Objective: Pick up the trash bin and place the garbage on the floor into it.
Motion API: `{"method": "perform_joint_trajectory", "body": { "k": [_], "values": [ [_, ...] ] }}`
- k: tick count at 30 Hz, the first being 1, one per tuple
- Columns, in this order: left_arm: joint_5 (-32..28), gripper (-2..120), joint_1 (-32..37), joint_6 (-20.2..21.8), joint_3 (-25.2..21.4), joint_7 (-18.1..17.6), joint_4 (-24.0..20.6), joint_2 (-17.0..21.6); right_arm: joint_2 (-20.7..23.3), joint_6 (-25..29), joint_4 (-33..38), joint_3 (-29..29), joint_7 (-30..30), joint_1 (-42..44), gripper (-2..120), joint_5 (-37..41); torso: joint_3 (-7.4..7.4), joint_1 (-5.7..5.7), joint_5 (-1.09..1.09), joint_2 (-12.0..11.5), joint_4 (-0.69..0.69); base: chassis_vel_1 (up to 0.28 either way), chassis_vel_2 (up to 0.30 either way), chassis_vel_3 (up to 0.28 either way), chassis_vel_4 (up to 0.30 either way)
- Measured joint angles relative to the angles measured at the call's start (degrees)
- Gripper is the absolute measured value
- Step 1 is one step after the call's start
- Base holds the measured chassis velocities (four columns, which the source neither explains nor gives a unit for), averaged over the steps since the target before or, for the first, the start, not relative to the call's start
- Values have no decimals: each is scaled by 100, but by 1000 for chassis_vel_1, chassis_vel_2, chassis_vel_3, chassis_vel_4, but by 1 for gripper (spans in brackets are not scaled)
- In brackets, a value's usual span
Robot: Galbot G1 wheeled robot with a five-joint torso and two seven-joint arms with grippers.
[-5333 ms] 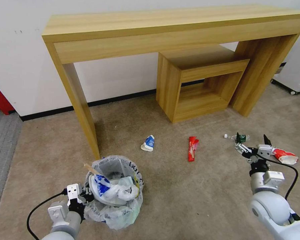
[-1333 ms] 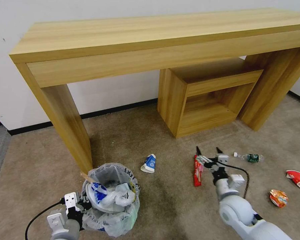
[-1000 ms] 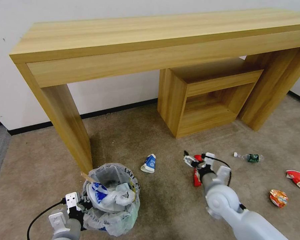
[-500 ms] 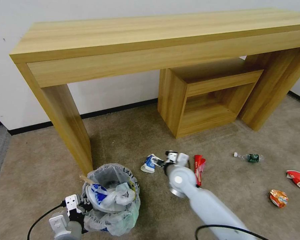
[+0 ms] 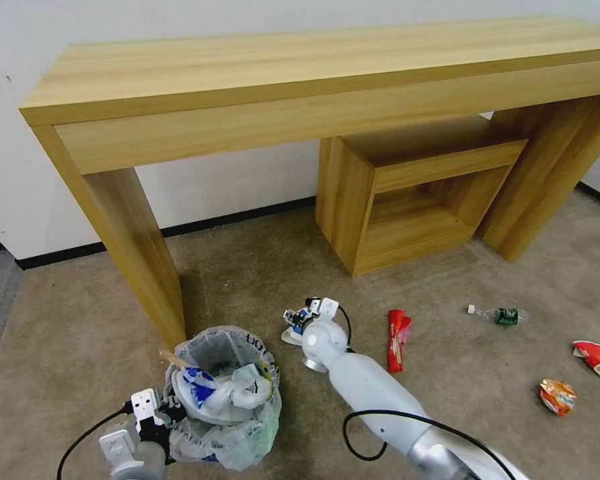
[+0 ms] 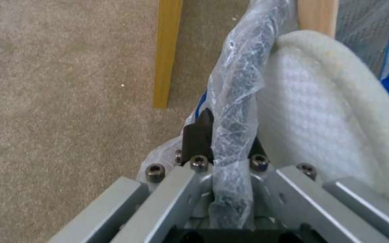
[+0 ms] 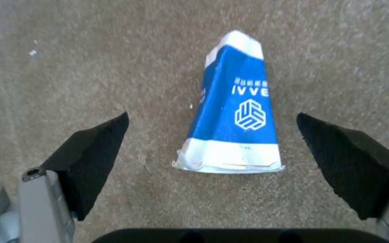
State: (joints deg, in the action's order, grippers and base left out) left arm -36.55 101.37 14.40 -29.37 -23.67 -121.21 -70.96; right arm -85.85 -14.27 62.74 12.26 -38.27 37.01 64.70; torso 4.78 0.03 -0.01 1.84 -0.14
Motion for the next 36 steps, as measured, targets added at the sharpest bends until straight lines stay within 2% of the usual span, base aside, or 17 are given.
{"method": "perform_joint_trajectory", "body": {
  "k": [13,21,25,26,27,32,33,34,36],
  "values": [
    [-74,0,21,-31,16,0,-45,100,-626,216,-1150,-11,345,-186,93,-609,-1,0,0,0,1,0,0,0,0],
    [-106,0,23,-52,44,8,-77,139,-648,357,-1804,-53,564,-337,85,-902,0,0,1,1,0,0,0,0,0],
    [-107,0,17,-57,65,12,-91,139,-641,425,-1998,-66,687,-373,73,-1051,-1,0,1,1,1,0,0,0,0],
    [-107,0,17,-57,65,12,-91,139,-641,425,-1998,-66,687,-373,73,-1051,-1,0,1,1,1,0,0,0,0],
    [-107,0,16,-59,66,12,-97,139,-640,445,-2015,-61,713,-373,65,-1083,-1,0,2,1,1,0,0,0,0],
    [-104,0,3,-71,80,14,-101,132,-636,469,-2011,-15,749,-360,49,-1153,-1,0,1,1,1,0,0,0,0],
    [-94,0,2,-83,102,15,-101,112,-634,495,-2006,29,782,-340,41,-1223,-1,0,2,1,1,0,0,0,0],
    [-94,0,2,-83,102,15,-101,112,-634,495,-2006,29,782,-340,41,-1223,-1,0,2,1,1,0,0,0,0],
    [-87,0,12,-94,120,20,-108,99,-634,499,-1974,71,809,-305,30,-1260,-1,0,1,1,1,0,0,0,0]
  ]
}}
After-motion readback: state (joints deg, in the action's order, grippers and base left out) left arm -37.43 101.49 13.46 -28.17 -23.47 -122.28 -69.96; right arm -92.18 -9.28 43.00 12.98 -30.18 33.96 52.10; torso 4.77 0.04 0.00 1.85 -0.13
